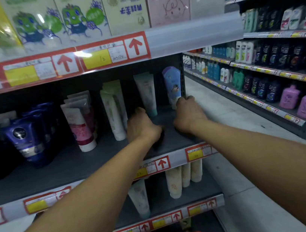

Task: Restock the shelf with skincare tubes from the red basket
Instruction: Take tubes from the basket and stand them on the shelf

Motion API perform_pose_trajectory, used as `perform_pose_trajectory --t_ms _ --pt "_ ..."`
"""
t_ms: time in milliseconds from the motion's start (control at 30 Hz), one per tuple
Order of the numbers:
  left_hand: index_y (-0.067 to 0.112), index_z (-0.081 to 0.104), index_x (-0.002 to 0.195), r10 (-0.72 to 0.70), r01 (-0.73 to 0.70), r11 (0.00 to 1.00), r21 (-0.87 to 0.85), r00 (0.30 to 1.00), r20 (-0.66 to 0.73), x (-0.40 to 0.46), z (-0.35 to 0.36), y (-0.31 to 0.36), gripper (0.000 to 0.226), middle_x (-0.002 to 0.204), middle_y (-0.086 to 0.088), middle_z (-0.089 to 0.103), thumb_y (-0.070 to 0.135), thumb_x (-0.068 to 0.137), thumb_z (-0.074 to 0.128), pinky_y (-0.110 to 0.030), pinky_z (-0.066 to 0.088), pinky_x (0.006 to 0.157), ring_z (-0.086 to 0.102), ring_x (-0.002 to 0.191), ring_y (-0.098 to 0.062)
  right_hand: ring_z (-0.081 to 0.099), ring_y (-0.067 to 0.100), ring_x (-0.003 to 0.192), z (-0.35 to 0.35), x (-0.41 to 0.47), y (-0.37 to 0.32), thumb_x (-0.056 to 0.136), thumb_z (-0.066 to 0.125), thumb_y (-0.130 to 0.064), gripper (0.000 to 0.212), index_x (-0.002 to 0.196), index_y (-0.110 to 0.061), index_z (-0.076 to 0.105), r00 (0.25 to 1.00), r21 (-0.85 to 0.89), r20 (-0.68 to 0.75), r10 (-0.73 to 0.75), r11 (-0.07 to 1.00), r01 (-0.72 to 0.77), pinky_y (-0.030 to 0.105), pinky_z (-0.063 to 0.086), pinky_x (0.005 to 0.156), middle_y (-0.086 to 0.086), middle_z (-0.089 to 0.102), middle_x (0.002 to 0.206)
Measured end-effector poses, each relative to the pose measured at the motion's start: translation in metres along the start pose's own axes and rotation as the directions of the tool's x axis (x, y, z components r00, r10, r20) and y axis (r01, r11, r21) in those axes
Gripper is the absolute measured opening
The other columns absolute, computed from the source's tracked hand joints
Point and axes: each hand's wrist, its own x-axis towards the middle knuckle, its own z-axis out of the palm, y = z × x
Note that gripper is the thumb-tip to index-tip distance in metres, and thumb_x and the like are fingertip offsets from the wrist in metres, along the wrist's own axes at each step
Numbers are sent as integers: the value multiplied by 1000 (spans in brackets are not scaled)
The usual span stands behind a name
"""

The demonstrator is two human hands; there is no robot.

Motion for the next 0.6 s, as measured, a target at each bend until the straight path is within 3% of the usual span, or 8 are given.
perform_pose_trajectory --t_ms 367,600 --pt "23 53 137 132 -129 988 91 991 -33 -81 -78 -13 60 127 -4 65 30 85 82 -41 56 82 65 115 -29 57 41 109 -37 -95 -19 88 67 -24 53 136 -12 49 998 -125 -32 -54 991 50 47 56 83 17 47 126" --pt "21 58 127 161 -155 986 64 983 -87 -122 -126 -34 50 124 -4 67 31 83 78 -39 55 83 63 114 -30 58 39 109 -61 -141 -42 91 60 -24 38 125 -8 55 994 -146 -76 -83 987 71 44 53 82 15 50 120"
